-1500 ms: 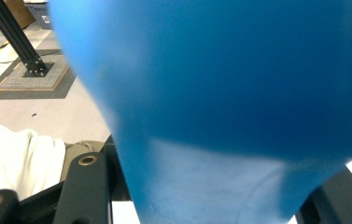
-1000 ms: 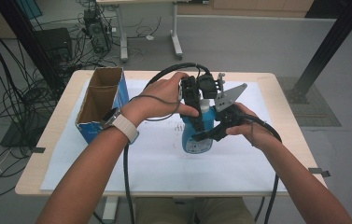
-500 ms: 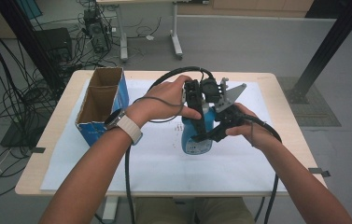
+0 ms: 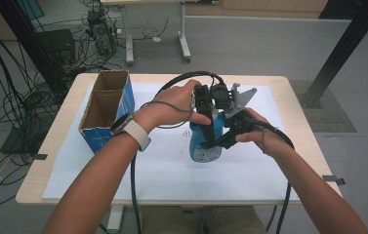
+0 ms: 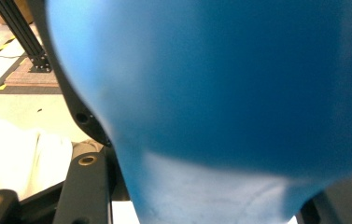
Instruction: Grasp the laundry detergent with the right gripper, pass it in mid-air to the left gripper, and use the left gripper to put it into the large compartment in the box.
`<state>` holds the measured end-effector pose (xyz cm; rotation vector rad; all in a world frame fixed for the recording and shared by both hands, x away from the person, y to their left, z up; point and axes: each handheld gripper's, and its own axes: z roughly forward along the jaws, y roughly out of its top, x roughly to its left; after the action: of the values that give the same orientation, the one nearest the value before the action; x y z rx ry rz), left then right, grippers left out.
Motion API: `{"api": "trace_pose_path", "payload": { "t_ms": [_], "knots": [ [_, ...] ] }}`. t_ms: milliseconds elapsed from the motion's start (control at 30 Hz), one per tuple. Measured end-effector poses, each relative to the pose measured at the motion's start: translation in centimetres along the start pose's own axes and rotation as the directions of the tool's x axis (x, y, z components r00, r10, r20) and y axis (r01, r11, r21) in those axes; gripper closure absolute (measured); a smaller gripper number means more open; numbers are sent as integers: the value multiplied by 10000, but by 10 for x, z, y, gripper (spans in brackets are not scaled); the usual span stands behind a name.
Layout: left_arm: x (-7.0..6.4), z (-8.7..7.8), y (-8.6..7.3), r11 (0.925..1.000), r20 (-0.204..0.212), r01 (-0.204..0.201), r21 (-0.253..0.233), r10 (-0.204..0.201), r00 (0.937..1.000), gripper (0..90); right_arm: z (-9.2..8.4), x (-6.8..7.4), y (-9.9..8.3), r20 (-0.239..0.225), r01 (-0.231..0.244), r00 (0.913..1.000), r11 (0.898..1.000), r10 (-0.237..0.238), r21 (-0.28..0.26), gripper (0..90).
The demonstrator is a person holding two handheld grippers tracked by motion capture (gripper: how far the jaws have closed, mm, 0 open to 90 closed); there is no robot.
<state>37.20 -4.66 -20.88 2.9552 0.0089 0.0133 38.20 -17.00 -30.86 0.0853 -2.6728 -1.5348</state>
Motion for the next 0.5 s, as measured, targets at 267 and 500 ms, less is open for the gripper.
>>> {"api": "trace_pose_path", "payload": {
  "t_ms": [267, 500],
  "knots": [
    [0, 3, 0, 9998, 47, 41, 199, -42, 10000, 366, 3, 1, 0, -14, -64, 10000, 9999, 64, 113, 430],
    [0, 5, -2, 9998, 71, 156, 92, -157, 9999, 370, 4, 1, -1, -29, -86, 10000, 9998, 87, 154, 430]
  ]
}}
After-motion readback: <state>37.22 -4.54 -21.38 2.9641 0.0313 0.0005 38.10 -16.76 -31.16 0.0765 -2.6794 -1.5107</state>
